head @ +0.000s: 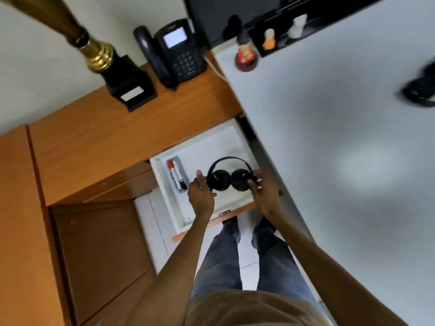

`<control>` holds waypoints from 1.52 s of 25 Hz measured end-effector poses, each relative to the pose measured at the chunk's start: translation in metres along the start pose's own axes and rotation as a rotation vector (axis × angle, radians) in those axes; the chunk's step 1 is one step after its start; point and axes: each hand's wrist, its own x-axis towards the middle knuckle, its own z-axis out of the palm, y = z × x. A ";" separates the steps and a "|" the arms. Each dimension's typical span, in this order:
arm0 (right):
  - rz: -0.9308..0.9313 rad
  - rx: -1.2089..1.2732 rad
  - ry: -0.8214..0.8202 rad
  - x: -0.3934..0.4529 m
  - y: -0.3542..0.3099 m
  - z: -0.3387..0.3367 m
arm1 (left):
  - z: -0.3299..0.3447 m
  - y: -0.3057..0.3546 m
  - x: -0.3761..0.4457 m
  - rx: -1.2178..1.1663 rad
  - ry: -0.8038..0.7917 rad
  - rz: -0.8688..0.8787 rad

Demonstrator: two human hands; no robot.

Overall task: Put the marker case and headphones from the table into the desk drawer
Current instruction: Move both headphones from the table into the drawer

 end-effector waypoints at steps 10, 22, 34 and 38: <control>0.203 -0.259 -0.436 0.023 0.021 0.136 | -0.066 -0.120 0.078 0.369 -0.077 -0.378; 0.277 0.064 -0.354 0.023 -0.014 0.059 | -0.003 -0.023 0.036 0.589 -0.166 0.039; 0.332 0.740 0.513 0.079 0.019 -0.245 | 0.268 0.196 -0.073 0.373 -0.573 0.768; 0.472 1.190 0.606 0.141 0.050 -0.308 | 0.394 0.260 -0.095 0.414 -0.796 0.843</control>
